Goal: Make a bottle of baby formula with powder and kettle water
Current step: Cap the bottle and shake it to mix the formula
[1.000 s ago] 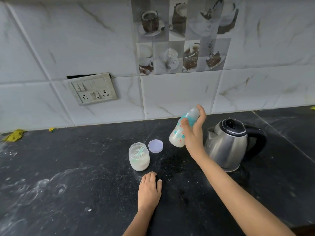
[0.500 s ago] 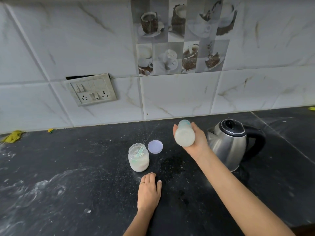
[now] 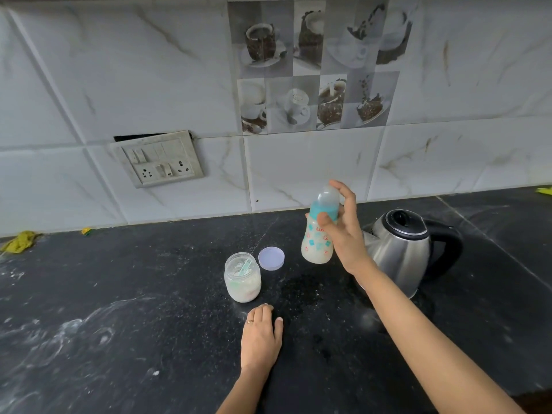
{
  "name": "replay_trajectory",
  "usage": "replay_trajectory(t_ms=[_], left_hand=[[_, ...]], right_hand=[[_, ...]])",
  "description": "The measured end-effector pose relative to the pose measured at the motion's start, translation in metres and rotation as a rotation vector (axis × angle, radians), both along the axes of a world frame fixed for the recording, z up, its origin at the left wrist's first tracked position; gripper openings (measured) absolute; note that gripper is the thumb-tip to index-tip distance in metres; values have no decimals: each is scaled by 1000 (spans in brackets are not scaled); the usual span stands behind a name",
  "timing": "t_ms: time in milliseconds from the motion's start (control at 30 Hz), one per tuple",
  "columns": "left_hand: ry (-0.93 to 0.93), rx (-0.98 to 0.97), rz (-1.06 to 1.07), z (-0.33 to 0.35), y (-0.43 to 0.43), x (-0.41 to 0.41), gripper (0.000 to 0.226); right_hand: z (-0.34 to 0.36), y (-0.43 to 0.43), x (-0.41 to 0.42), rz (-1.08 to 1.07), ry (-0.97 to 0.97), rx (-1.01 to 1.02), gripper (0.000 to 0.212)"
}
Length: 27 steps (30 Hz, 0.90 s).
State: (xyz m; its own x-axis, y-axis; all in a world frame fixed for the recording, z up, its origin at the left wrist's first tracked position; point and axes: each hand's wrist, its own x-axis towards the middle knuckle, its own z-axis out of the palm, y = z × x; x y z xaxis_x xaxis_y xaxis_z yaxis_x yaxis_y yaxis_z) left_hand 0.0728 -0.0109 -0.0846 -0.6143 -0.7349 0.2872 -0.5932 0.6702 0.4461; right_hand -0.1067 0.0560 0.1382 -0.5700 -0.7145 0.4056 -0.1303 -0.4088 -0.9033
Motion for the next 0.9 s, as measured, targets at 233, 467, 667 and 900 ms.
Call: replay_trajectory(t_ms=[233,467,667,900], left_hand=[[2,-64,-18,0,0,2,36],[-7,-36,-16,-3,-1,3,23],[21,-59,-27,0,0,4,29],[27,-59,-28,0,0,5,34]], right_hand=[[14,-6,13,135,-1194,-10,34],[7,-6,13,112,-1297,14,31],[5,-9,7,31,-442,-16,37],[13,-10,4,-21,-456,-176,49]])
